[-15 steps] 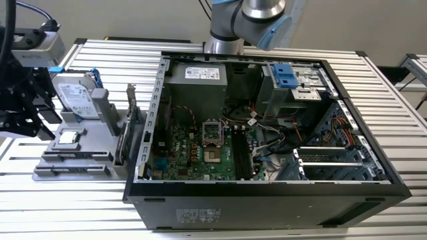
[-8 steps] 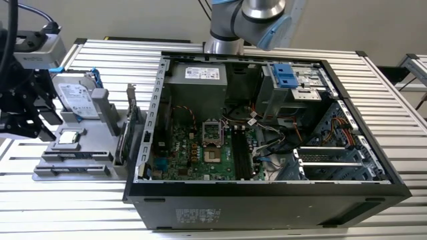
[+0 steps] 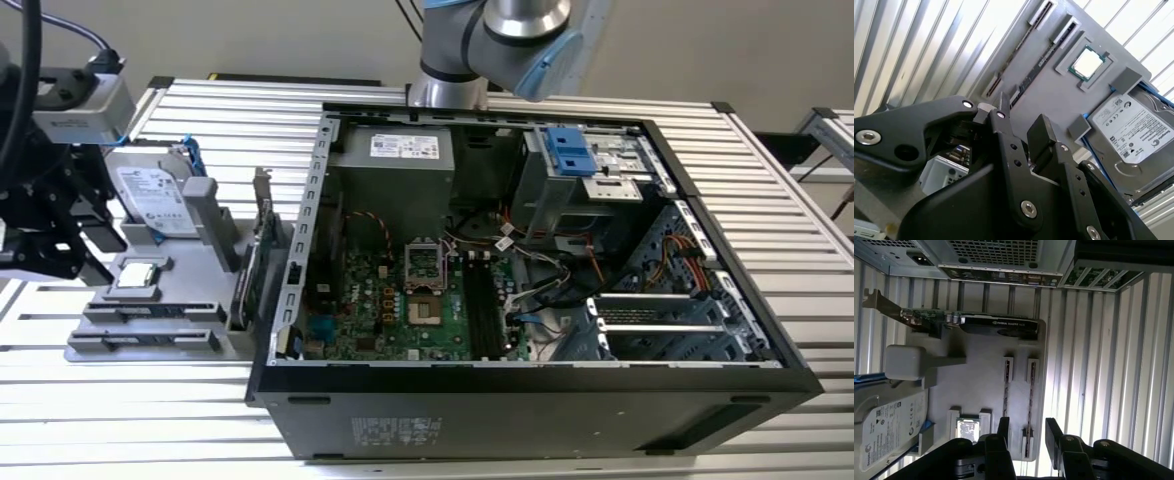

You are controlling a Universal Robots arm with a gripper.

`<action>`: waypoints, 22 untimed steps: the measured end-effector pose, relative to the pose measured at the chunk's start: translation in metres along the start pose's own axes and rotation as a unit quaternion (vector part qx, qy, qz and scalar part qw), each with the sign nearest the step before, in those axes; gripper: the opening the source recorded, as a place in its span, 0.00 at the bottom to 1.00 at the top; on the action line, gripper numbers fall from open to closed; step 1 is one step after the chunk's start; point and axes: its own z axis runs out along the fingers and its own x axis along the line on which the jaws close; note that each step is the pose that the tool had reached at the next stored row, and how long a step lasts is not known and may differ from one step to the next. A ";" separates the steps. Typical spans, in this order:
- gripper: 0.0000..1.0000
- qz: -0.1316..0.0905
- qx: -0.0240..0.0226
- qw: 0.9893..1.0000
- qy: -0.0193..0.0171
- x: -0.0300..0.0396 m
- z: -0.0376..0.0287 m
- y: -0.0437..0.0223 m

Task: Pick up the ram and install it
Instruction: 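Pick up the ram and move it above insertion slot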

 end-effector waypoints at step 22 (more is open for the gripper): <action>1.00 0.000 0.001 1.000 0.000 -0.0003 0.0121 -0.0004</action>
